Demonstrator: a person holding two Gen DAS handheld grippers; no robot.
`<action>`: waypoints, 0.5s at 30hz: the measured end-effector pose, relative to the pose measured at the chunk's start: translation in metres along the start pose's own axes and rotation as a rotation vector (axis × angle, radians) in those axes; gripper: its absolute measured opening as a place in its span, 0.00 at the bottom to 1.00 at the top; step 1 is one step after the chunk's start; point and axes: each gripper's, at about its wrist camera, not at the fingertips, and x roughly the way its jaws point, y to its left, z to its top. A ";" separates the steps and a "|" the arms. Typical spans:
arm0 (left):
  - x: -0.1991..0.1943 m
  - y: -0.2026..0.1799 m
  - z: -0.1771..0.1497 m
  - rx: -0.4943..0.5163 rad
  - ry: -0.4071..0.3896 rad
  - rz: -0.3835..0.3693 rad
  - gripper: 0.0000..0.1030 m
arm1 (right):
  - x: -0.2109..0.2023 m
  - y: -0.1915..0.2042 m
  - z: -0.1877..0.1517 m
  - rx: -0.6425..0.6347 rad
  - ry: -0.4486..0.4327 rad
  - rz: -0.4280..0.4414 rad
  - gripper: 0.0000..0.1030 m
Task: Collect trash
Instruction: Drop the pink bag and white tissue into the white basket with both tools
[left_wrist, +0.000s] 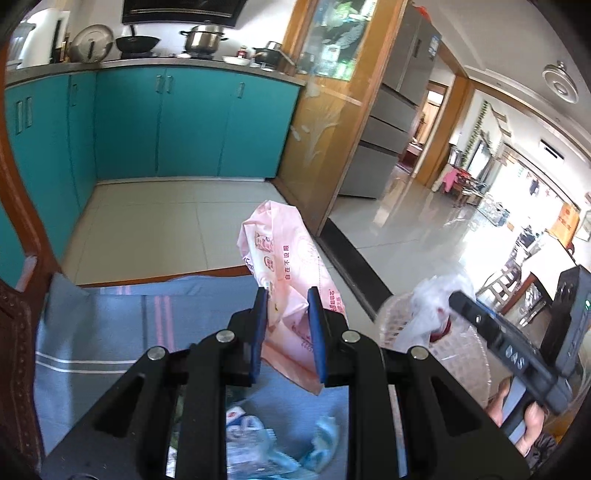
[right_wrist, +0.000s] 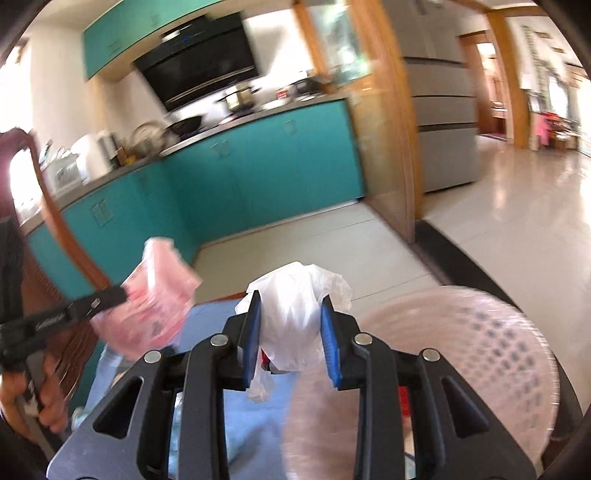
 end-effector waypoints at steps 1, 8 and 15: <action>0.002 -0.006 0.000 0.006 0.002 -0.011 0.22 | -0.002 -0.008 0.001 0.014 -0.005 -0.015 0.29; 0.027 -0.062 -0.009 0.079 0.055 -0.100 0.22 | -0.024 -0.056 0.002 0.079 -0.028 -0.144 0.29; 0.060 -0.120 -0.034 0.179 0.127 -0.145 0.22 | -0.044 -0.087 -0.002 0.095 -0.055 -0.261 0.29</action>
